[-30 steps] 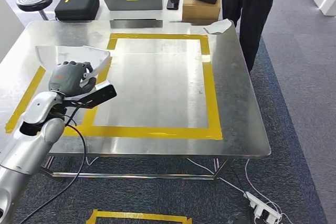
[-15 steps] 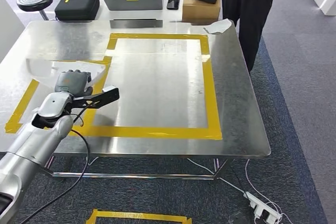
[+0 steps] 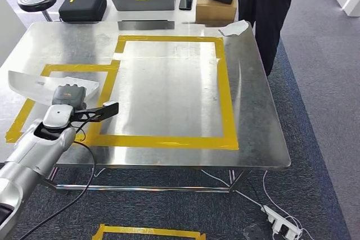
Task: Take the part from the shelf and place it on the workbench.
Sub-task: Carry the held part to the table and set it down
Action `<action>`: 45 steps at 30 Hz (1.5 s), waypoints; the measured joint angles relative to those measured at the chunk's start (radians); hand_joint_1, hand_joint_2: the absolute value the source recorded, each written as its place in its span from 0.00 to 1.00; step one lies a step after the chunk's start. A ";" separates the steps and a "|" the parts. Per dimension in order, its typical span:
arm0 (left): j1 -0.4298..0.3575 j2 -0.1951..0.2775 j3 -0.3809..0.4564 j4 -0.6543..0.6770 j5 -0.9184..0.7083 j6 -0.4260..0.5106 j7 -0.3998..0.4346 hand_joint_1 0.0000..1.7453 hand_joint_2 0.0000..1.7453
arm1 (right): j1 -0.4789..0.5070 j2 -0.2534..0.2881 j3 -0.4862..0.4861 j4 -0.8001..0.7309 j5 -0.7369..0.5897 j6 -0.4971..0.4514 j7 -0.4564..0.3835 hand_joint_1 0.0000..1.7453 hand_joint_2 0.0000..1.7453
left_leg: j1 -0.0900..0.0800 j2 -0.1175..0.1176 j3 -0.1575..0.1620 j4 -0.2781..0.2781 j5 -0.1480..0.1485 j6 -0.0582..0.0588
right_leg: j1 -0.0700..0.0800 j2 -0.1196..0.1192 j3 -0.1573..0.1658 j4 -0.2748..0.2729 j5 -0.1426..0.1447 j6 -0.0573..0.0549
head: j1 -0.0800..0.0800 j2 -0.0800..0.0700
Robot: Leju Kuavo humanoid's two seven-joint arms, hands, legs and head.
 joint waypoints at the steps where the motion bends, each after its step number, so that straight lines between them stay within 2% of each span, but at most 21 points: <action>1: 0.000 0.002 0.001 0.005 -0.007 -0.002 0.004 0.99 1.00 | 0.001 0.001 -0.003 0.001 0.006 0.005 0.002 0.00 0.00 | 0.000 0.000 0.000 0.000 0.000 0.000 | 0.000 0.000 0.000 0.000 0.000 0.000 | 0.000 0.000; 5: 0.004 0.011 0.018 0.032 -0.031 0.002 0.009 0.00 1.00 | 0.008 0.009 -0.020 0.009 0.030 0.023 0.016 0.00 0.00 | 0.000 0.000 0.000 0.000 0.000 0.000 | 0.000 0.000 0.000 0.000 0.000 0.000 | 0.000 0.000; 9: 0.013 0.020 0.039 0.044 -0.041 0.010 0.002 0.00 0.00 | 0.016 0.014 -0.039 0.009 0.049 0.028 0.033 0.00 0.00 | 0.000 0.000 0.000 0.000 0.000 0.000 | 0.000 0.000 0.000 0.000 0.000 0.000 | 0.000 0.000; 19: 0.017 0.012 0.074 0.052 -0.043 0.124 -0.073 0.00 0.00 | 0.047 0.022 -0.088 0.009 0.086 0.049 0.049 0.00 0.00 | 0.000 0.000 0.000 0.000 0.000 0.000 | 0.000 0.000 0.000 0.000 0.000 0.000 | 0.000 0.000; 29: 0.009 -0.003 0.073 0.048 -0.063 0.220 -0.100 0.00 0.00 | 0.064 0.024 -0.099 0.010 0.086 0.058 0.029 0.00 0.00 | 0.000 0.000 0.000 0.001 0.000 0.000 | 0.000 0.000 0.000 0.000 0.000 0.000 | 0.000 0.000; 33: 0.009 -0.004 0.074 0.020 -0.057 0.244 -0.105 0.00 0.00 | 0.071 0.026 -0.102 0.010 0.082 0.050 0.023 0.00 0.00 | -0.005 0.000 -0.002 0.009 -0.003 0.014 | -0.005 0.000 0.002 -0.006 0.004 0.008 | -0.001 0.000; 35: 0.008 -0.002 0.074 -0.013 -0.053 0.245 -0.107 0.00 0.00 | 0.073 0.027 -0.103 0.009 0.082 0.045 0.022 0.00 0.00 | -0.002 0.001 0.004 -0.006 0.008 0.022 | -0.003 -0.001 0.002 -0.008 0.004 0.014 | -0.001 0.000; 36: 0.008 -0.002 0.074 -0.030 -0.051 0.245 -0.111 0.00 0.00 | 0.075 0.027 -0.103 0.008 0.082 0.043 0.020 0.00 0.00 | 0.001 0.002 0.008 -0.018 0.016 0.026 | -0.002 -0.001 -0.002 0.001 -0.008 0.017 | 0.000 0.000; 37: 0.007 -0.001 0.074 -0.045 -0.050 0.245 -0.115 0.00 0.00 | 0.077 0.027 -0.103 0.008 0.082 0.041 0.019 0.00 0.00 | 0.005 0.004 0.012 -0.028 0.023 0.029 | -0.001 -0.003 -0.015 0.030 -0.031 0.019 | 0.002 0.000; 40: 0.012 0.000 0.074 -0.073 -0.045 0.247 -0.122 0.00 0.00 | 0.083 0.027 -0.103 0.008 0.081 0.039 0.016 0.00 0.00 | 0.008 0.006 0.007 -0.033 0.029 0.032 | -0.005 -0.005 -0.088 0.211 -0.128 0.028 | 0.005 0.000; 41: 0.015 0.000 0.073 -0.078 -0.044 0.248 -0.124 0.00 0.00 | 0.085 0.027 -0.103 0.008 0.080 0.039 0.016 0.00 0.00 | 0.009 0.006 0.004 -0.031 0.030 0.030 | -0.008 -0.005 -0.104 0.252 -0.138 0.032 | 0.005 0.000; 42: 0.018 0.000 0.073 -0.082 -0.044 0.250 -0.127 0.00 0.00 | 0.086 0.027 -0.103 0.008 0.079 0.039 0.015 0.00 0.00 | 0.011 0.007 0.000 -0.028 0.031 0.028 | -0.011 -0.005 -0.103 0.257 -0.128 0.036 | 0.005 0.000; 43: 0.020 0.001 0.073 -0.086 -0.044 0.253 -0.131 0.00 0.00 | 0.086 0.027 -0.103 0.008 0.078 0.039 0.015 0.00 0.00 | 0.014 0.007 -0.004 -0.024 0.032 0.025 | -0.014 -0.006 -0.083 0.220 -0.100 0.041 | 0.005 0.000; 44: 0.021 0.002 0.073 -0.092 -0.044 0.257 -0.134 0.00 0.00 | 0.086 0.027 -0.103 0.008 0.078 0.038 0.015 0.00 0.00 | 0.018 0.007 -0.009 -0.018 0.031 0.020 | -0.019 -0.006 -0.047 0.152 -0.066 0.046 | 0.005 0.000; 45: 0.021 0.004 0.073 -0.098 -0.044 0.261 -0.136 0.00 0.00 | 0.085 0.027 -0.103 0.008 0.078 0.038 0.015 0.00 0.00 | 0.020 0.006 -0.015 -0.012 0.031 0.013 | -0.021 -0.004 -0.007 0.085 -0.044 0.051 | 0.007 0.000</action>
